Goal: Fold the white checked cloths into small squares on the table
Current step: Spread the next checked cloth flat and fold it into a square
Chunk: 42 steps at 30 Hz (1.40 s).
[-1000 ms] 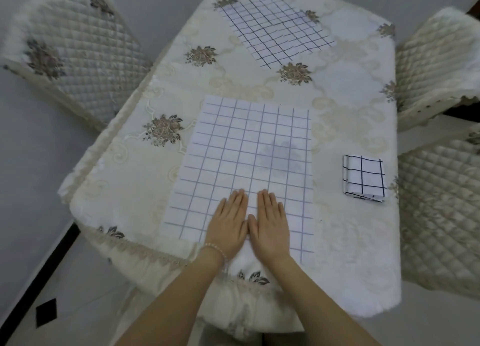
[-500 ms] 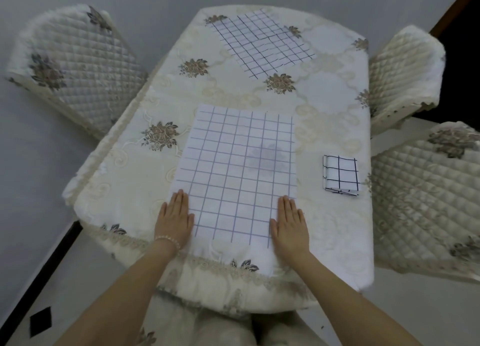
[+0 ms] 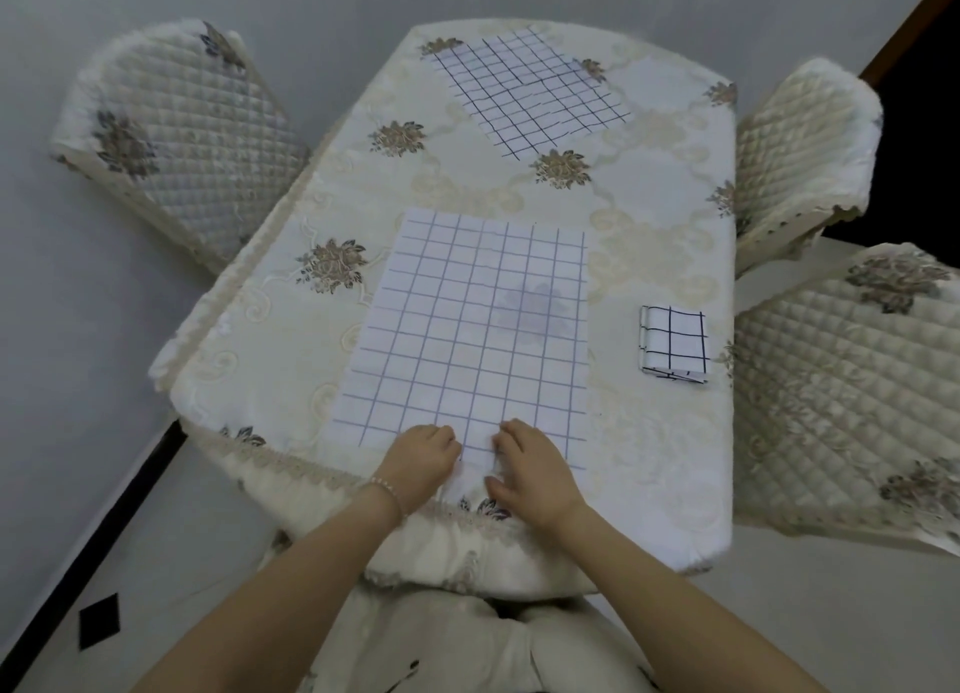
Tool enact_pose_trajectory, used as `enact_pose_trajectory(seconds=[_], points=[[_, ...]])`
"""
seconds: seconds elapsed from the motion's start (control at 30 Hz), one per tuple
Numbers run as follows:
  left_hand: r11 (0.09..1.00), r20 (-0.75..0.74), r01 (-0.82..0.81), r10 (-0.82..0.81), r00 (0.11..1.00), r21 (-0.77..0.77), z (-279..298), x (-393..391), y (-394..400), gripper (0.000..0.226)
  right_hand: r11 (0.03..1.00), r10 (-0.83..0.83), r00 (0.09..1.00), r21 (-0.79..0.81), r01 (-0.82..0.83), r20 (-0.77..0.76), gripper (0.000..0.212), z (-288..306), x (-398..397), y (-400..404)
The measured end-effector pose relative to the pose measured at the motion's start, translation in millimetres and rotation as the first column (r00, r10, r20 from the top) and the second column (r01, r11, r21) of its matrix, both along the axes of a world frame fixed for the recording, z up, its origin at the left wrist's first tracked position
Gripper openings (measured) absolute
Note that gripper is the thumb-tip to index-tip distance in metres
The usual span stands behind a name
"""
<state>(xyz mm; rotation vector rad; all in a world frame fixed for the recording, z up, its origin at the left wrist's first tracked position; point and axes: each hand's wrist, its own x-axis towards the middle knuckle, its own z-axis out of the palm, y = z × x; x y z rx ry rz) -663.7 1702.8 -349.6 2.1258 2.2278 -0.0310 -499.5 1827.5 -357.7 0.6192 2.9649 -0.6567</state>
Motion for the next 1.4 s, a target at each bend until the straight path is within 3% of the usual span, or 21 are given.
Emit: enact_pose_trajectory(seconds=[0.17,0.27,0.4,0.5,0.6,0.67,0.73,0.83,0.93,1.0,1.1,1.23,1.33,1.4], points=[[0.993,-0.024,-0.044,0.042,0.999,-0.106,12.2,2.5,8.9,0.033,0.999,-0.006,0.992,0.034,0.002,0.126,0.052,1.0,-4.2,-5.2],[0.965,0.042,-0.173,0.185,0.982,-0.196,25.4,0.3,22.1,0.026,0.996,-0.084,0.993,0.002,0.084,0.084,0.034,1.3,-10.5,-5.7],[0.933,0.029,-0.21,0.228,0.973,-0.291,35.4,-8.3,35.9,0.013,0.986,-0.158,0.987,-0.053,0.158,0.013,0.009,4.8,-17.1,5.1],[0.926,0.15,-0.138,0.201,0.968,-0.352,34.2,-19.4,43.9,0.008,0.959,-0.242,0.969,-0.141,0.246,0.045,0.008,12.8,-22.4,18.3],[0.925,0.327,-0.122,0.248,0.912,-0.359,31.1,-37.7,45.0,0.027,0.923,-0.284,0.952,-0.237,0.303,0.109,0.015,23.9,-30.1,32.9],[0.904,0.317,-0.108,0.254,0.914,-0.414,30.9,-49.3,47.0,0.007,0.913,-0.269,0.952,-0.275,0.301,0.148,0.013,31.3,-34.3,45.9],[0.884,0.323,-0.162,0.323,0.89,-0.439,32.2,-58.8,52.2,0.018,0.918,-0.242,0.953,-0.276,0.286,0.183,0.013,37.0,-36.9,60.4],[0.865,0.374,-0.207,0.398,0.838,-0.457,34.5,-79.3,64.4,0.009,0.918,-0.233,0.939,-0.262,0.298,0.252,0.008,44.9,-39.6,83.7],[0.862,0.399,-0.212,0.414,0.818,-0.46,45.5,-105.0,80.5,0.01,0.89,-0.3,0.919,-0.271,0.366,0.257,0.031,53.0,-41.4,110.4],[0.881,0.406,-0.203,0.388,0.828,-0.428,51.0,-121.1,90.8,0.02,0.852,-0.364,0.906,-0.314,0.418,0.218,0.034,57.3,-42.8,127.6],[0.893,0.409,-0.208,0.376,0.831,-0.399,58.2,-149.7,110.8,0.01,0.749,-0.494,0.852,-0.414,0.517,0.17,0.018,64.2,-53.3,149.4],[0.896,0.416,-0.26,0.404,0.815,-0.36,65.8,-187.5,139.1,0.012,0.572,-0.675,0.732,-0.561,0.599,0.094,0.021,64.0,-66.9,176.6],[0.895,0.434,-0.312,0.43,0.792,-0.317,68.1,-213.0,158.4,0.012,0.487,-0.769,0.638,-0.598,0.636,0.052,0.01,60.3,-74.8,197.1],[0.887,0.445,-0.357,0.457,0.77,-0.293,68.4,-228.3,168.5,0.013,0.446,-0.818,0.574,-0.606,0.659,0.023,0.027,58.8,-79.4,209.0]])
